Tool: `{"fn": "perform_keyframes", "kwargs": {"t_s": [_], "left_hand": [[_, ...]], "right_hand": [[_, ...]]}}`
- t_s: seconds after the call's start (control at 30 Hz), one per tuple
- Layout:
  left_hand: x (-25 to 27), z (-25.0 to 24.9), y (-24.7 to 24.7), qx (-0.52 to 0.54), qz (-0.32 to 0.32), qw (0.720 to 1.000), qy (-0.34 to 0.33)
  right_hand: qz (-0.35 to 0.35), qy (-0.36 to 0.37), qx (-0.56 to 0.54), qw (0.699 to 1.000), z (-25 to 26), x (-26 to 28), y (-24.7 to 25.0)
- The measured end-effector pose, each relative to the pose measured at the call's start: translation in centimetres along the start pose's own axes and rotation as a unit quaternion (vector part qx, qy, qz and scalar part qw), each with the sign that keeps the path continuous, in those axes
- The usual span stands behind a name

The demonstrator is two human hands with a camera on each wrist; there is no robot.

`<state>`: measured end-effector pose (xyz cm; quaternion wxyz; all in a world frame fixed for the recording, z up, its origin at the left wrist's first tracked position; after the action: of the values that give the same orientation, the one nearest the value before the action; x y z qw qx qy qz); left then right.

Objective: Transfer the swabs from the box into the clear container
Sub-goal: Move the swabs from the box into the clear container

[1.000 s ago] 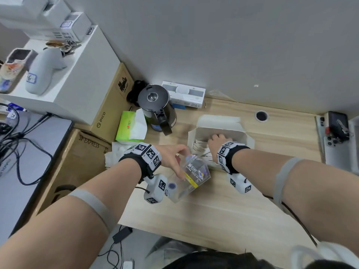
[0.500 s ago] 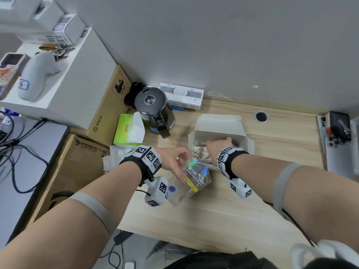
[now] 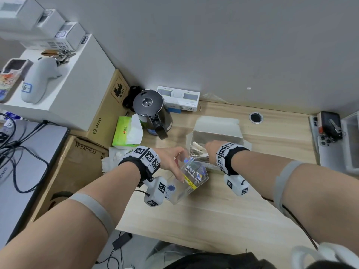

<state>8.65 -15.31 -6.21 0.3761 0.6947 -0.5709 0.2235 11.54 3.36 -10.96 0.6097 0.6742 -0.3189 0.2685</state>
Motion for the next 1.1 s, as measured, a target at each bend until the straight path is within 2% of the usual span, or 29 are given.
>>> {"fn": "perform_keyframes", "kwargs": {"t_s": [0.27,0.6,0.87,1.03,1.1], "left_hand": [[-0.1,0.0,-1.5,0.014,-0.036,0.999,0.008],[0.2,-1.4,-1.3,-0.034,-0.059,0.997,0.041],[2.4,-5.0,-0.1,-0.124,-0.061,0.988,0.075],[2.9,-6.4,0.8,-0.136,-0.08,0.985,0.072],[2.8,-7.1,0.7,-0.138,-0.082,0.986,0.05]], "right_hand": [[0.001,0.0,0.001,1.0,0.2,-1.2,-1.9],[-0.026,-0.008,0.021,0.999,-2.0,-0.2,1.1],[-0.063,0.002,0.019,0.998,-6.0,4.9,5.5],[-0.079,0.069,0.047,0.993,-6.8,8.4,7.7],[-0.061,0.086,0.08,0.991,-6.0,9.4,8.1]]}}
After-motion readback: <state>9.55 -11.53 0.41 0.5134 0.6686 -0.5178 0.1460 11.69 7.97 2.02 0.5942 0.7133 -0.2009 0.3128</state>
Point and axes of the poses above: each hand's wrist, its own x-axis away from the middle knuckle, its own y-axis out of the back of the hand, z = x × y, the point moved 3 cm from there along -x, towards the middle knuckle, and after that the axes turned 6 degrees about -y, right-handed, at the moved point
